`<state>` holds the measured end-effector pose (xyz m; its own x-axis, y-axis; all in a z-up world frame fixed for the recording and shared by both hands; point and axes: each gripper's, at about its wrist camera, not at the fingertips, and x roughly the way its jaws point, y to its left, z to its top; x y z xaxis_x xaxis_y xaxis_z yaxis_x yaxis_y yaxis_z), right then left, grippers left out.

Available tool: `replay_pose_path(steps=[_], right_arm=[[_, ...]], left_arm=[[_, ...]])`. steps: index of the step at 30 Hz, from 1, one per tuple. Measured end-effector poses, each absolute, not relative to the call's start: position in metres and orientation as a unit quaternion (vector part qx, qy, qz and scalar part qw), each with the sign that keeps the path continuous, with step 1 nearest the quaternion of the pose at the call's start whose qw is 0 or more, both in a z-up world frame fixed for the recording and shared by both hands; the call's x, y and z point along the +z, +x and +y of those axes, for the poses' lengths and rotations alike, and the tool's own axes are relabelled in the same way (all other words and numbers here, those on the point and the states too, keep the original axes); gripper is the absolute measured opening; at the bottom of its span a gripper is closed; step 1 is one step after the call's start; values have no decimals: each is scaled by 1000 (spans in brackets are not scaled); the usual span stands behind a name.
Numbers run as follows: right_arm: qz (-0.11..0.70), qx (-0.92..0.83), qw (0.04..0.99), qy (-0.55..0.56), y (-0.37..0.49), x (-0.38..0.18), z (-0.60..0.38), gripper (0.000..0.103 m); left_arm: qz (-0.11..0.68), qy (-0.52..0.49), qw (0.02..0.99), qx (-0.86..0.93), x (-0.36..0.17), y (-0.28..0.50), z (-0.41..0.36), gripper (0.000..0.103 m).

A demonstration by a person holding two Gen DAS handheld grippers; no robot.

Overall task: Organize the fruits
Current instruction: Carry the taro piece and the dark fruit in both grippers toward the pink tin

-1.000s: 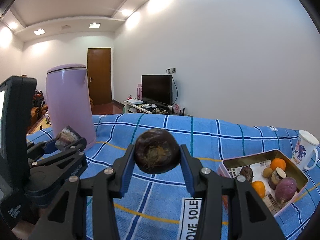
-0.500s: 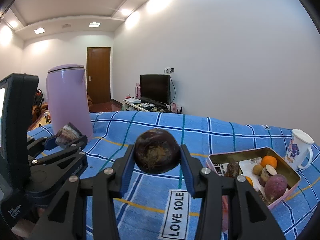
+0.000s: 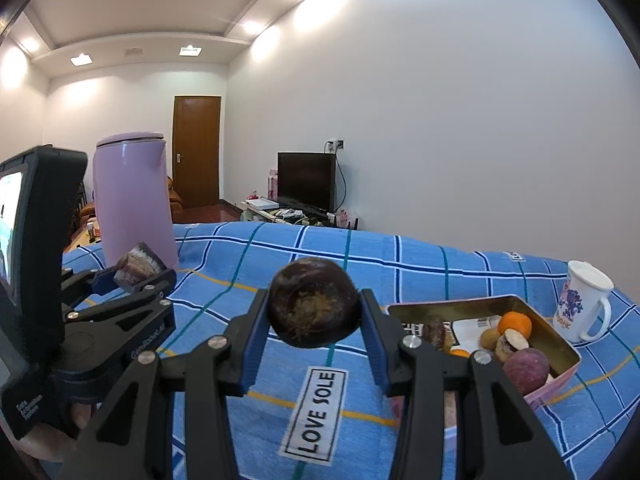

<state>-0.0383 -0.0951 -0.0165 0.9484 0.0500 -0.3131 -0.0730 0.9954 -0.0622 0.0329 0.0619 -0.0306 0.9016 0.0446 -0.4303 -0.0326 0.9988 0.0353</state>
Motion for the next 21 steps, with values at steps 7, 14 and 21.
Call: replay_pose_path(steps=[7,14,21], right_arm=[[153,26,987,-37,-43,-17,-104,47],[150,15,988,-37,-45,-16,-119,47],[147,7,988,-38,-51,-15,-136,47]], left_arm=[[222,17,975,11,-31,27,48,41],[222,19,975,-1,-30,21,32,41],[227,20,974,-19,-30,16,11,41]])
